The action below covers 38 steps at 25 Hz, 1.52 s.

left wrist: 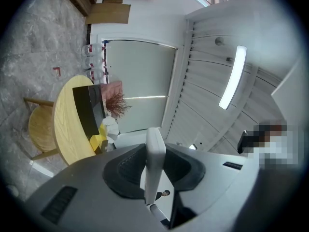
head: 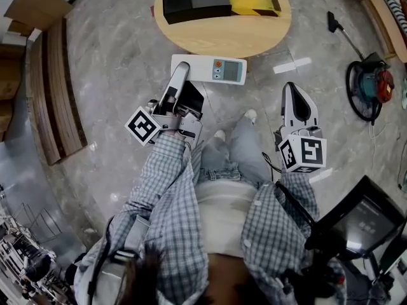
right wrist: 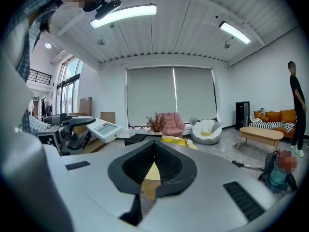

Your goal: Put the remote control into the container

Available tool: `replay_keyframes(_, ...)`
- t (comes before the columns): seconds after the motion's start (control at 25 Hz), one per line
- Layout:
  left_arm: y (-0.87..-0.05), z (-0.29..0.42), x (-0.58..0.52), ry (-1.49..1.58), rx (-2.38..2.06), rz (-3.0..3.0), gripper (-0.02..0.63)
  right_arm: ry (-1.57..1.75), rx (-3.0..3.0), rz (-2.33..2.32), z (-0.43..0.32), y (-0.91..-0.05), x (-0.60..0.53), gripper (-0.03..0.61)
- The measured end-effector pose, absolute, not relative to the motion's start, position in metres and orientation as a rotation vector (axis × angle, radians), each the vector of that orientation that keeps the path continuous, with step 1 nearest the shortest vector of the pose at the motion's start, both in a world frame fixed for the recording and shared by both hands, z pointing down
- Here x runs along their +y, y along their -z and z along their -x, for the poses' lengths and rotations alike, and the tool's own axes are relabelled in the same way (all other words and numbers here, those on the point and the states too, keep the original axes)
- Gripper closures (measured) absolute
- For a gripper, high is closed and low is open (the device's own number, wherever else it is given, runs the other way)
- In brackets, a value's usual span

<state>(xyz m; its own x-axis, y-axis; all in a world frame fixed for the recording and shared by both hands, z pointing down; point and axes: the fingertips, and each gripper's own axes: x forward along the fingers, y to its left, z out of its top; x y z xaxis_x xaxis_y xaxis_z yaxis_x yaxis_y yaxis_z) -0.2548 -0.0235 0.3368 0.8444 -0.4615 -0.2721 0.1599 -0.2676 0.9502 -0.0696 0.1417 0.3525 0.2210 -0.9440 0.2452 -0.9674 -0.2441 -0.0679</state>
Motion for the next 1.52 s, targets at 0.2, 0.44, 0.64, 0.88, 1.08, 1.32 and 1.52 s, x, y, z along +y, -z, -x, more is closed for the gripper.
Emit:
replay_keyframes(0.2, -0.337, 0.226, -0.03, 0.601, -0.226, -1.747, 0.514, -0.359, -1.877, -2.37, 0.044, -0.353, 0.131, 0.574)
replay_keyframes(0.44, -0.34, 0.176, -0.04, 0.6, -0.234, -1.741, 0.514, -0.351, -1.894, -2.362, -0.008, -0.356, 0.117, 0.574)
replay_keyframes(0.64, -0.333, 0.155, -0.045, 0.621, -0.249, -1.752, 0.514, -0.351, -1.919, -2.353, -0.034, -0.354, 0.108, 0.574)
replay_keyframes(0.88, -0.318, 0.136, -0.047, 0.649, -0.268, -1.774, 0.514, -0.343, -1.962, -2.341, -0.058, -0.344, 0.101, 0.574)
replay_keyframes(1.08, -0.322, 0.111, -0.052, 0.657, -0.307, -1.782, 0.514, -0.347, -2.008, -2.317, -0.089, -0.353, 0.092, 0.574)
replay_keyframes(1.32, -0.33, 0.077, -0.053, 0.667, -0.342, -1.783, 0.514, -0.365, -2.037, -2.297, -0.128, -0.363, 0.086, 0.574)
replay_keyframes(1.52, -0.329, 0.077, -0.052, 0.655, -0.356, -1.784, 0.514, -0.394, -2.036, -2.303, -0.132, -0.365, 0.086, 0.574)
